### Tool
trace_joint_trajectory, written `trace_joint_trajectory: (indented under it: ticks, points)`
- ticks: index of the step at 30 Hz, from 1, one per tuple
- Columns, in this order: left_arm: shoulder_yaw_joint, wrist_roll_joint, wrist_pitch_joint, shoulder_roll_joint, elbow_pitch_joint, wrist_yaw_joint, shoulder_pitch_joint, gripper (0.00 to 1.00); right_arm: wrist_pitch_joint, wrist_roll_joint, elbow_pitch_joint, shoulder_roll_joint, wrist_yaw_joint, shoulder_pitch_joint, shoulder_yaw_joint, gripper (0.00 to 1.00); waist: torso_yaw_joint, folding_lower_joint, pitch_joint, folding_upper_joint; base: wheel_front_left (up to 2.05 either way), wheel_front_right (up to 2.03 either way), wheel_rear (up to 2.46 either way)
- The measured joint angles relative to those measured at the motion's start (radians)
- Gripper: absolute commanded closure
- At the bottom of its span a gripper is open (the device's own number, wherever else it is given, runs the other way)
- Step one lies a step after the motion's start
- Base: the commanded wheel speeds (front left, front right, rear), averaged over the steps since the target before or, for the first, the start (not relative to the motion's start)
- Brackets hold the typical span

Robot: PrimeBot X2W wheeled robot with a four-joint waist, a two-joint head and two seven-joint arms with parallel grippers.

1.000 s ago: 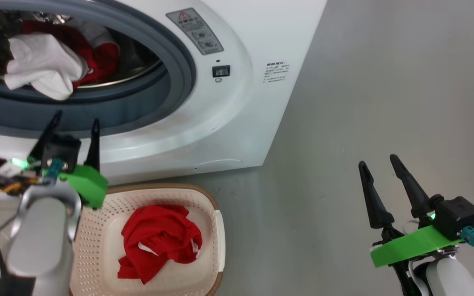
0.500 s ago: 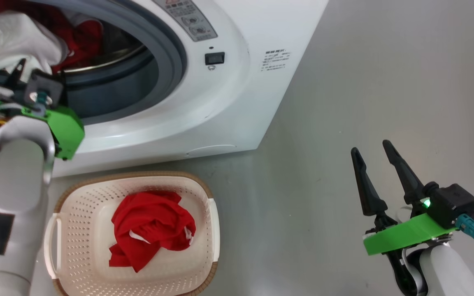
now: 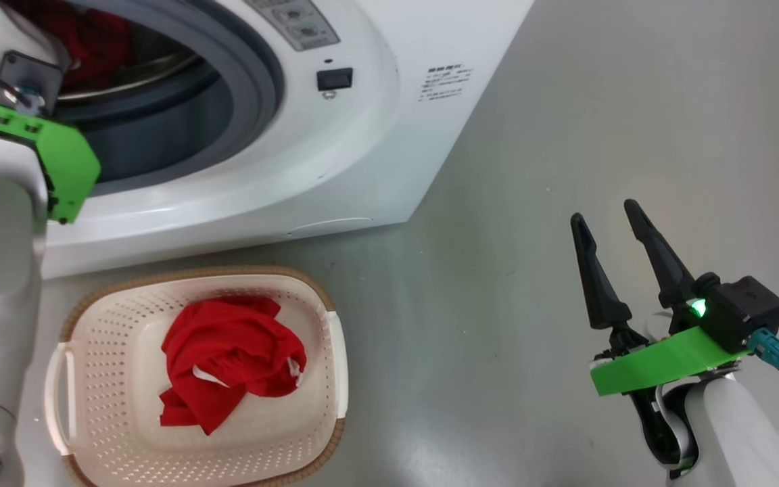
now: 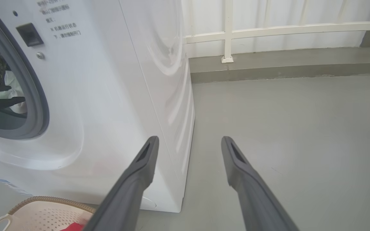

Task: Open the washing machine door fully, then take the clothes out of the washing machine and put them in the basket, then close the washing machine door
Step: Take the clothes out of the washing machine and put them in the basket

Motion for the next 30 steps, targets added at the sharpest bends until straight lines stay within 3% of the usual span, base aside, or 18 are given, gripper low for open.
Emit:
trace_joint_trajectory:
  ticks: [17,18,20,22,24,25,30]
  points:
    - [-0.035,0.002,0.088,0.060,0.042,0.023,-0.038,0.01,0.000,0.002,-0.002,0.004,0.000,-0.027,0.021,0.00,-0.042,0.0000,0.045,0.0000,0.00,0.00,0.00]
    - [-0.037,0.002,0.089,0.061,0.042,0.023,-0.038,0.09,0.000,0.002,-0.002,0.004,0.000,-0.027,0.021,0.00,-0.043,0.0000,0.045,0.0000,0.00,0.00,0.00]
    - [-0.040,0.001,0.091,0.064,0.044,0.023,-0.038,0.42,0.000,0.002,-0.002,0.005,0.000,-0.027,0.023,0.00,-0.044,0.0000,0.044,0.0000,0.00,0.00,0.00]
    - [-0.043,0.001,0.092,0.069,0.044,0.023,-0.038,0.61,0.000,0.002,-0.002,0.005,0.000,-0.027,0.023,0.00,-0.045,0.0000,0.043,0.0000,0.00,0.00,0.00]
    - [-0.047,-0.001,0.093,0.078,0.045,0.022,-0.038,0.93,0.000,0.002,-0.002,0.005,0.000,-0.027,0.023,0.00,-0.045,0.0000,0.042,0.0000,0.00,0.00,0.00]
    - [-0.048,-0.002,0.093,0.082,0.045,0.022,-0.038,1.00,0.000,0.002,-0.002,0.005,0.000,-0.027,0.023,0.00,-0.045,0.0000,0.041,0.0000,0.00,0.00,0.00]
    - [-0.049,-0.028,0.053,0.085,0.047,0.013,-0.038,1.00,0.000,0.002,-0.002,0.005,0.000,-0.027,0.022,0.00,-0.041,0.0000,0.036,0.0000,0.00,0.00,0.00]
